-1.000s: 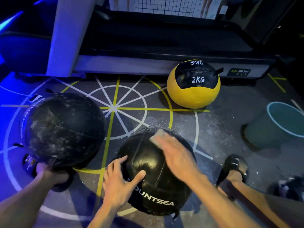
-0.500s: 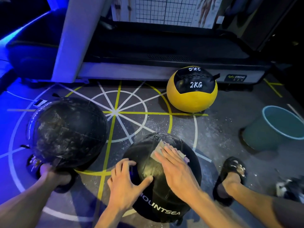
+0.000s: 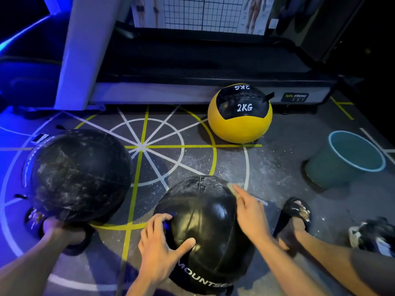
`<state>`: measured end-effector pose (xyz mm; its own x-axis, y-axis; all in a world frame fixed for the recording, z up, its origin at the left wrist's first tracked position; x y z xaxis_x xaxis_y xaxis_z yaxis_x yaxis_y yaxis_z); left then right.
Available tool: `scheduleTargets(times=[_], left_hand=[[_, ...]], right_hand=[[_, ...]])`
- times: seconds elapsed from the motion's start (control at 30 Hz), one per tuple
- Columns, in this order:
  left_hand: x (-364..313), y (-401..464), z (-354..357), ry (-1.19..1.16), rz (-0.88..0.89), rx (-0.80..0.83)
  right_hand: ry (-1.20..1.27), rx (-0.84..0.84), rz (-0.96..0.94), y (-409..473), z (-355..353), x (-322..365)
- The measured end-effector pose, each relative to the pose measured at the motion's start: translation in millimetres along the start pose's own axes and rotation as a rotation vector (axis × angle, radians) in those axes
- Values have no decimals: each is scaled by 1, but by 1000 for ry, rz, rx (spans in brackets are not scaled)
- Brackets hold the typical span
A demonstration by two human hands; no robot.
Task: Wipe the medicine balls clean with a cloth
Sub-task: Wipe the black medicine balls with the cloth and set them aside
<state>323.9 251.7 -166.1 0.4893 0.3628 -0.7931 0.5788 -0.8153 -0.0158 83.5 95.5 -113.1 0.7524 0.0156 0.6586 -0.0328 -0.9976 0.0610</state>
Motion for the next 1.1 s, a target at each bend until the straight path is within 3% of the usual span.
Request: scheduleTargets(times=[0.07,0.17,0.23,0.33,0.37,0.53,0.6,0.67,0.83,1.0,1.1], left_hand=[[4,2,0,9,-8,3],[8,1,-1,17,6,7],[7,-2,0,17,18,8],[3,-5,4,12,17,18],[2,-5,5,3,14,22],[6,-1,8,21,3,27],[7,-1,8,12,1,22],[4,-1,10,-7,4,24],[3,-2,14,-25,-1,33],[2,-1,12,-45,14,26],[5,-2,11,-43,13,21]], right_hand=[[38,-7,-310,-26,8,41],[-42,126,-711,-51,22,54],[-26,141,-594,-22,11,29],[-63,105,-33,22,-1,-28],[-55,89,4,18,1,-27],[23,70,-457,-28,20,52],[41,107,-506,-27,18,60],[47,122,-422,-9,7,48],[-38,92,57,35,-7,-30],[30,-23,15,39,-9,-7],[-96,-78,66,55,-23,-28]])
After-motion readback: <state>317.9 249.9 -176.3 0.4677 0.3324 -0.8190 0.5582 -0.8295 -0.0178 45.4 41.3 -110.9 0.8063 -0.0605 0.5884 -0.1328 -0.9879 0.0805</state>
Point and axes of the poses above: each hand's wrist, its own y-axis towards the middle knuckle, its own z-axis out of the palm, x = y × z, the point moved 9 cm from there along y, towards the middle knuckle, and after that the axes turned 11 degrees about -x, right-handed, at the moved point
